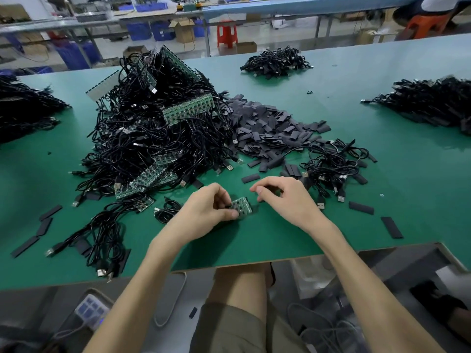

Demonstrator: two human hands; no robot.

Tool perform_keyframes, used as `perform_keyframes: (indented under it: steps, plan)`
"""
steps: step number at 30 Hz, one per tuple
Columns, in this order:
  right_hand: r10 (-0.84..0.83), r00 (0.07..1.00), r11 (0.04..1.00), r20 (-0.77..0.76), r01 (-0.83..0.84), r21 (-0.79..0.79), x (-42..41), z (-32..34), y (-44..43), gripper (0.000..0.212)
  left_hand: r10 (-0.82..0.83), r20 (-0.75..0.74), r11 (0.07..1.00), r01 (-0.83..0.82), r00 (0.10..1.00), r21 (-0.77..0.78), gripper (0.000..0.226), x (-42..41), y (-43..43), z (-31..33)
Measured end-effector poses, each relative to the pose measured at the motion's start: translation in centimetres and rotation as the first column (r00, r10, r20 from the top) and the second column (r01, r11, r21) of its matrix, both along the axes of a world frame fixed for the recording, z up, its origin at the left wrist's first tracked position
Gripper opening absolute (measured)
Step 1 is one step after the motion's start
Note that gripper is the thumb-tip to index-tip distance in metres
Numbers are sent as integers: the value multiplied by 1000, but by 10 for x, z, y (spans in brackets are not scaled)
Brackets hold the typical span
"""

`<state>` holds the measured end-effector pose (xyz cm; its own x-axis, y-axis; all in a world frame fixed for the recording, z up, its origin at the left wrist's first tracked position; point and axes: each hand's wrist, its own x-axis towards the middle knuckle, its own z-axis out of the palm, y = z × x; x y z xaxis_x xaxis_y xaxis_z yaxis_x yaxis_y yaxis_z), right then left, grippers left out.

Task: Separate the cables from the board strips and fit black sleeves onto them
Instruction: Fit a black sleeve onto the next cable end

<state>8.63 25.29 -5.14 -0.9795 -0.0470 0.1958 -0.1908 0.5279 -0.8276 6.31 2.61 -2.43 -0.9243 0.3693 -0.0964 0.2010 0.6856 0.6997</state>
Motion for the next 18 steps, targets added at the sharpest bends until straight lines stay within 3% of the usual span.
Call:
perform_keyframes:
  steps: [6, 13, 18]
  plan:
    - [32, 999, 999, -8, -32, 11, 0, -2, 2, 13, 114, -105, 972, -90, 988, 216, 25, 5, 27, -7]
    - [37, 999, 999, -38, -38, -21, -2, -3, 3, 6, 75, -285, 993, -45, 956, 109, 3, 6, 47, -2]
    - [1, 999, 1000, -39, -2, -18, -2, -3, 1, 8, 118, -300, 991, -92, 947, 100, 4, 6, 50, 4]
